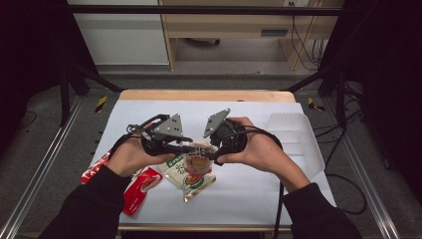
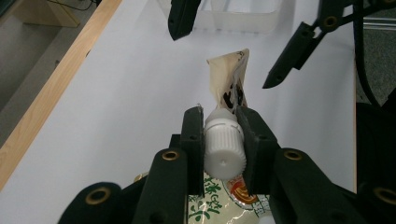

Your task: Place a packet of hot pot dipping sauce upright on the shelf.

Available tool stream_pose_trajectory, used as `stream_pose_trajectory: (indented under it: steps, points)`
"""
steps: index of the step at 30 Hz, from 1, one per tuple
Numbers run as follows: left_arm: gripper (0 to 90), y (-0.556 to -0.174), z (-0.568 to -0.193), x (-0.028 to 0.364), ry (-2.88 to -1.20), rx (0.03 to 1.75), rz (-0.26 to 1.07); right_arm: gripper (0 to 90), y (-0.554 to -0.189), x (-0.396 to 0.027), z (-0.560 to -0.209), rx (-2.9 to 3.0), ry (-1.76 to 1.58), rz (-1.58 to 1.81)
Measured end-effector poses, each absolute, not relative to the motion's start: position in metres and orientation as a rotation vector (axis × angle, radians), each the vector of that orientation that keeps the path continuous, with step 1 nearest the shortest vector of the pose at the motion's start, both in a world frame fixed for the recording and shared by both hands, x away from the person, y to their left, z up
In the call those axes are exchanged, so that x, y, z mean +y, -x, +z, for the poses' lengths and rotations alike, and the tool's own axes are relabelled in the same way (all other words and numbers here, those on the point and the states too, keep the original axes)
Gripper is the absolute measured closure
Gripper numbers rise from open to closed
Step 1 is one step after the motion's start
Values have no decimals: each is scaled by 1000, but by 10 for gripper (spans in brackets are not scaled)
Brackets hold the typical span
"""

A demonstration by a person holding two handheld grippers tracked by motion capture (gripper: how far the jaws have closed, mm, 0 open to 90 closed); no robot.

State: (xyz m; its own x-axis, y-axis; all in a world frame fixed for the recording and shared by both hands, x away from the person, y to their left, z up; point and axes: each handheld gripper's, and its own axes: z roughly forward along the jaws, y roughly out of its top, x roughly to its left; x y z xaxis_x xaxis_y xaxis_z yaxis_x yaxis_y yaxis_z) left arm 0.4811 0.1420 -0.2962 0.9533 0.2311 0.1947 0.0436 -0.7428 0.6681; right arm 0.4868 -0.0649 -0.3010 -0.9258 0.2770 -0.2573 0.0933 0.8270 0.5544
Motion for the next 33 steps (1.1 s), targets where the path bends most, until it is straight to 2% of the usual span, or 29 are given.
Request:
stream_pose_trajectory:
  steps: [11,12,13,14,15,20,21,23,33]
  points:
    - [736,-480,-301,141,-2385,165,333,494,-494,-57,-304,2767,-207,768]
    - [736,-481,-301,141,-2384,166,330,549,-494,-55,-306,2783,-195,758]
    - [736,-481,-301,141,-2384,166,330,549,-494,-55,-306,2783,-195,758]
    - [736,-481,-302,141,-2383,167,330,605,-494,-54,-306,2793,-189,750]
    - [736,-481,-302,141,-2383,167,330,605,-494,-54,-306,2793,-189,750]
    - [736,-482,-303,142,-2372,181,333,777,-494,-54,-304,2795,-181,726]
    - [736,-482,-303,142,-2372,181,333,777,-494,-54,-304,2795,-181,726]
    - [735,-483,-304,143,-2365,192,333,836,-494,-53,-302,2789,-194,730]
    - [727,-487,-304,143,-2339,239,333,872,-494,-52,-296,2763,-209,698]
